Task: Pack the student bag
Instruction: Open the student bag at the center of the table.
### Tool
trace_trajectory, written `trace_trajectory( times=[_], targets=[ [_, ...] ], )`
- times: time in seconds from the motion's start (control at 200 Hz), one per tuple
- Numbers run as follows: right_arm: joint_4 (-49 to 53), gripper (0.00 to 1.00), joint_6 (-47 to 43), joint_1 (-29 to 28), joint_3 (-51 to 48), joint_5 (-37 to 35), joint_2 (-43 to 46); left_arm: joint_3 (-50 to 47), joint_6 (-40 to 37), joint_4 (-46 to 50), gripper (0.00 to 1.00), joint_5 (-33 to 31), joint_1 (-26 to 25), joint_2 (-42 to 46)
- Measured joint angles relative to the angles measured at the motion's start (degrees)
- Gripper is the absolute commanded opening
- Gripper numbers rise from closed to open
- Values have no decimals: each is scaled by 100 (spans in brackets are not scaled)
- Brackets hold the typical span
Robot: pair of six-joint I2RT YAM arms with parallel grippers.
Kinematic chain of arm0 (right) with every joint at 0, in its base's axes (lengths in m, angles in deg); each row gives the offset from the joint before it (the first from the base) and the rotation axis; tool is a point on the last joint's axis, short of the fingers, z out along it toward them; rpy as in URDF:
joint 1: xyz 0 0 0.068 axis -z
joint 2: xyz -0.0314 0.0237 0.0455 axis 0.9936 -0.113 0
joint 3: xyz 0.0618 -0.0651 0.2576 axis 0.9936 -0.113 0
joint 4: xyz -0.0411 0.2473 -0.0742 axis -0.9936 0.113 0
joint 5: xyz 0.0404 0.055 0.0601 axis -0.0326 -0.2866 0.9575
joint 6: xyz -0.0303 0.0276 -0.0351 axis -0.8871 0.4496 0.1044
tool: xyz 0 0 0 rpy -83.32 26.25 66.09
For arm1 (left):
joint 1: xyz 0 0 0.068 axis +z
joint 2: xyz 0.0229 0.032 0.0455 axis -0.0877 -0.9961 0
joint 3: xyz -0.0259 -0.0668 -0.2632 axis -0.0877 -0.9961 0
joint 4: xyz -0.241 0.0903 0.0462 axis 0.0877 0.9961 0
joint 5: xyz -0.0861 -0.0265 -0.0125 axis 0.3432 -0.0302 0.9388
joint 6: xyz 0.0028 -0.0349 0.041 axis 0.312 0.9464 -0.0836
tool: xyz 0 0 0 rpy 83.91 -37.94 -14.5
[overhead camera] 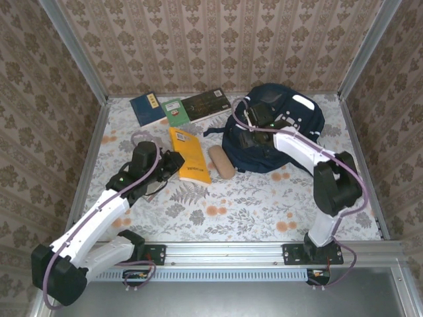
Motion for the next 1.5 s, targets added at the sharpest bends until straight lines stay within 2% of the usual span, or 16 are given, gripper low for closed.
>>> trace_trajectory(
  times=[0.23,0.315,0.35,0.37,0.44,0.445,0.45,0.455,0.495,0.655,0.825,1.045,1.19,1.34,1.5],
  targets=[
    [470,68,-835,144,573,-142,-1019,17,-229,13,0,774,367,-197],
    [599,65,-911,190,728,-68,-1294,28,-256,9,0,903,525,-214],
    [667,58,-916,190,809,-66,-1333,35,-273,11,0,927,573,-214],
    [695,47,-911,190,848,-66,-1338,37,-280,11,0,942,588,-214],
    [732,21,-944,184,938,-44,-1384,48,-317,13,0,999,656,-214],
    [732,15,-940,184,940,-42,-1388,50,-317,13,0,1003,656,-214],
    [732,15,-940,181,944,-44,-1392,50,-319,13,0,1008,658,-214],
    [734,11,-960,177,949,-44,-1401,50,-319,13,0,1010,662,-214],
    [730,0,-933,153,960,-48,-1419,50,-334,13,0,1049,686,-214],
    [619,0,-754,127,881,-20,-1338,50,-376,0,0,1132,734,-223],
    [621,0,-140,24,590,455,-1008,50,-446,-146,0,1266,839,-393],
    [885,0,966,-785,494,1143,-588,50,-531,-339,0,1403,955,-529],
    [1064,0,1523,-1099,603,1604,-481,48,-531,-472,0,1482,986,-531],
    [1224,0,1764,-953,885,1818,-400,-24,-498,-743,0,1521,986,-531],
    [1241,0,1978,-470,960,2282,-26,-181,-310,-1259,0,1497,975,-621]
  ],
)
